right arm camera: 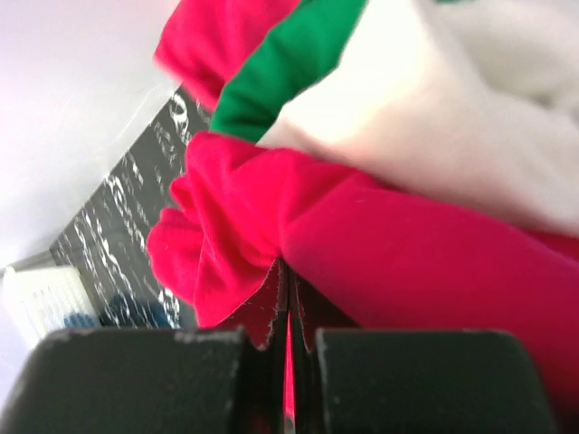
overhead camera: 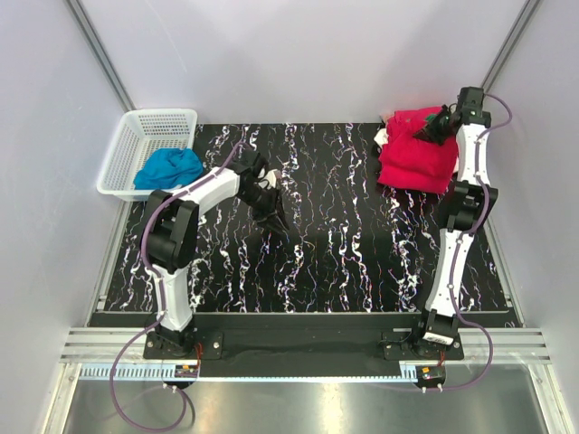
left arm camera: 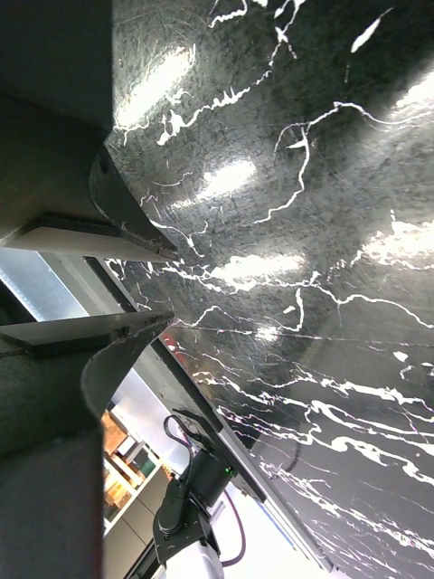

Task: Fold and stack the t-shirts
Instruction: Neatly place the folded tshirt to the corner

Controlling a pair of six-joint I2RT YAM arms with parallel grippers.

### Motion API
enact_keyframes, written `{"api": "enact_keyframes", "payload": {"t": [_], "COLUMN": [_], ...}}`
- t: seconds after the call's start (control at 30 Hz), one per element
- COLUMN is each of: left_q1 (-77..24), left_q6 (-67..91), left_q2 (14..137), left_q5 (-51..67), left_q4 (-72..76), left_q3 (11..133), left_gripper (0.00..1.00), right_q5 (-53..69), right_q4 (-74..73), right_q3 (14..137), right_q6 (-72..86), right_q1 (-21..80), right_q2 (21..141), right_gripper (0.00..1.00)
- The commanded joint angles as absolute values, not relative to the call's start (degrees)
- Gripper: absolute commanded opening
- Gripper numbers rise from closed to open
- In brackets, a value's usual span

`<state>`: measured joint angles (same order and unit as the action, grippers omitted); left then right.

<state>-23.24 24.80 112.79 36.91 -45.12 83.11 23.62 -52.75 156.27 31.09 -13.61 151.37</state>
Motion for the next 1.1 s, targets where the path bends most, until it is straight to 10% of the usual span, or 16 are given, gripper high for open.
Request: {"api": "enact_keyframes", "payload": {"t": [0.0, 0.63, 0.87, 1.07], "left_q1": [-23.03, -23.29, -23.82, -23.82], "left_q6": [24.43, 26.46, 26.37, 26.28], "left_q2": [109.16, 106.7, 107.23, 106.18], "left_q5": [38.32, 40.08, 37.36, 33.23], "left_q4": [-44.47, -44.56, -44.47, -44.47], "left_q3": [82.53, 83.32, 82.44, 83.49], "left_gripper": [0.32, 0.32, 0.41, 0.48], "right_q5": [19.34, 22.74, 30.93, 39.54], "right_q4": [-48.61, -50.63, -43.34, -42.36], "right_q3": [158.46, 158.73, 152.59, 146.97], "right_q6": [34.01, 35.95, 32.52, 32.96], "right_q1": [-13.18, -15.38, -15.47, -15.12], "right_q2": [156.6, 161.54, 148.49, 136.18], "right_gripper": [0.0, 0.0, 0.4, 0.44]}}
